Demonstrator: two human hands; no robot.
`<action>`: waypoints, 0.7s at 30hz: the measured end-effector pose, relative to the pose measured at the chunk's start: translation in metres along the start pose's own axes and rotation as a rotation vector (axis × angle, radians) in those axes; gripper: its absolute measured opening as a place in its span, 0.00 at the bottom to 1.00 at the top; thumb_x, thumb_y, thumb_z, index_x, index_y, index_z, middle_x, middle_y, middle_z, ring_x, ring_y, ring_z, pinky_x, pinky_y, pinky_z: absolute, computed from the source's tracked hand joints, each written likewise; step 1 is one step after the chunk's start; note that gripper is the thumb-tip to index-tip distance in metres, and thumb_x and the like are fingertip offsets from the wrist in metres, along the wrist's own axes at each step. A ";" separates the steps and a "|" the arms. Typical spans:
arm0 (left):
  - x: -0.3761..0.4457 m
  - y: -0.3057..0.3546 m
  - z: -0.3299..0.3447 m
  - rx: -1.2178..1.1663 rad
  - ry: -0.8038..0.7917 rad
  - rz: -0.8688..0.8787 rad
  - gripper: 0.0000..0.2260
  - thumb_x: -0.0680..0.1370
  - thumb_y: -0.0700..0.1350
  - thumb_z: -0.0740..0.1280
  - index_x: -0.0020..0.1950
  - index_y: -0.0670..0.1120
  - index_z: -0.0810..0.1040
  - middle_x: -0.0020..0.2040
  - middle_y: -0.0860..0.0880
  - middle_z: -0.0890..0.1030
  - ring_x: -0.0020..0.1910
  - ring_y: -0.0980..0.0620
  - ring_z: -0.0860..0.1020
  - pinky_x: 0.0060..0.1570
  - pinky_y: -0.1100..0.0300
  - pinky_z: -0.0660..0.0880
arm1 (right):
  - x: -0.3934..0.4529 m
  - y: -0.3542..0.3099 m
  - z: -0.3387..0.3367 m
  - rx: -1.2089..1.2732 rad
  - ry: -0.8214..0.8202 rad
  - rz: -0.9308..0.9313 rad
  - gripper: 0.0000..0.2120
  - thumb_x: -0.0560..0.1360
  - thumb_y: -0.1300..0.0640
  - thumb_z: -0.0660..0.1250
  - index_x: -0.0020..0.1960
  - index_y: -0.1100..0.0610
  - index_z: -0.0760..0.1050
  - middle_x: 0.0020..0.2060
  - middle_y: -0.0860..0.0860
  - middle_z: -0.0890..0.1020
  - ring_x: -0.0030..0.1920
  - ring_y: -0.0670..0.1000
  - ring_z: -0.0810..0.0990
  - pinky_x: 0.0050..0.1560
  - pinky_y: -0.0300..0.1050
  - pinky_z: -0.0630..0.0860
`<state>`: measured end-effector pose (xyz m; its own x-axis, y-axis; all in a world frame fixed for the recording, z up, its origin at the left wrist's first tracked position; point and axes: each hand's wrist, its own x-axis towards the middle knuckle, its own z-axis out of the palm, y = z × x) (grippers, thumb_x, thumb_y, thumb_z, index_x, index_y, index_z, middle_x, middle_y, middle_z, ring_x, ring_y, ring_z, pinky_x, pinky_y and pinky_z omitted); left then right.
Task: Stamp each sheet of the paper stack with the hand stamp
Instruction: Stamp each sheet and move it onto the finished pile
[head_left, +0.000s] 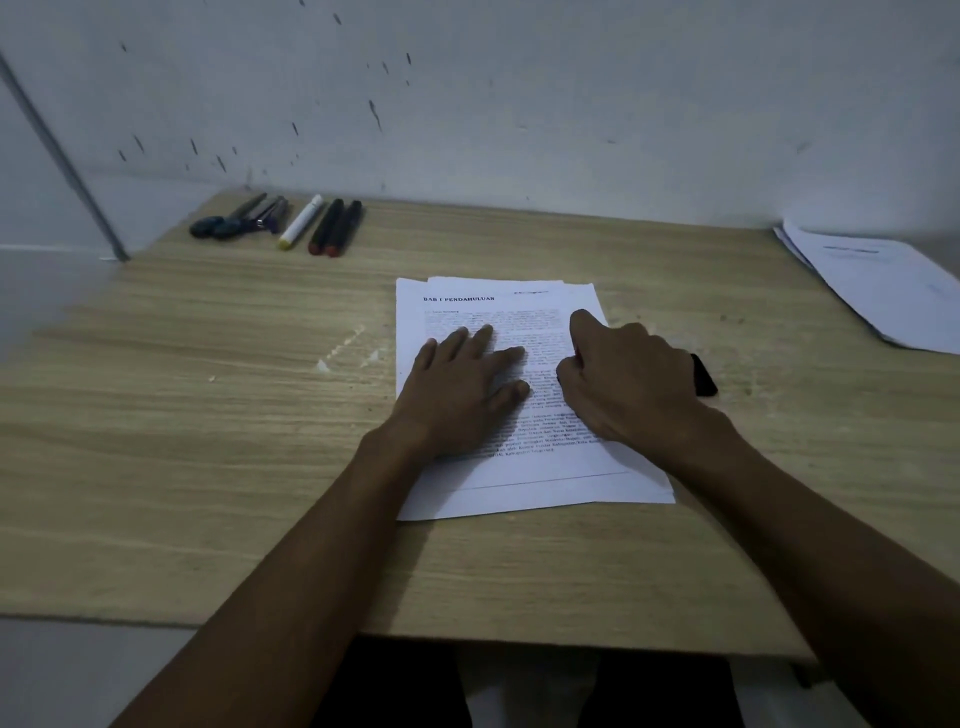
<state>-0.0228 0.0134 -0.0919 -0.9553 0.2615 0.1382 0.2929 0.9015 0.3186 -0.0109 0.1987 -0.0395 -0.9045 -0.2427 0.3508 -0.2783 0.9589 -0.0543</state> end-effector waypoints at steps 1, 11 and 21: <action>0.000 0.000 0.000 -0.002 -0.006 0.001 0.24 0.80 0.63 0.52 0.75 0.61 0.59 0.79 0.50 0.53 0.78 0.48 0.49 0.74 0.46 0.46 | -0.001 0.000 0.000 0.007 -0.011 0.002 0.09 0.76 0.51 0.56 0.41 0.53 0.58 0.30 0.52 0.69 0.28 0.54 0.69 0.30 0.42 0.59; -0.001 0.008 -0.013 0.001 -0.027 0.005 0.23 0.80 0.61 0.55 0.74 0.58 0.63 0.78 0.48 0.58 0.77 0.47 0.53 0.72 0.46 0.49 | 0.009 0.012 -0.017 0.219 -0.173 0.093 0.10 0.76 0.47 0.59 0.43 0.54 0.67 0.36 0.51 0.76 0.36 0.52 0.75 0.35 0.46 0.68; 0.011 0.021 -0.034 0.031 -0.054 -0.021 0.24 0.76 0.59 0.65 0.69 0.52 0.71 0.69 0.51 0.72 0.70 0.48 0.67 0.68 0.44 0.62 | 0.003 0.079 -0.045 0.670 0.065 0.443 0.08 0.72 0.48 0.65 0.45 0.51 0.72 0.43 0.49 0.78 0.39 0.51 0.77 0.31 0.42 0.68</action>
<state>-0.0260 0.0237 -0.0513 -0.9622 0.2604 0.0805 0.2725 0.9169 0.2918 -0.0210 0.2802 -0.0004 -0.9614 0.1683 0.2176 -0.0513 0.6675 -0.7429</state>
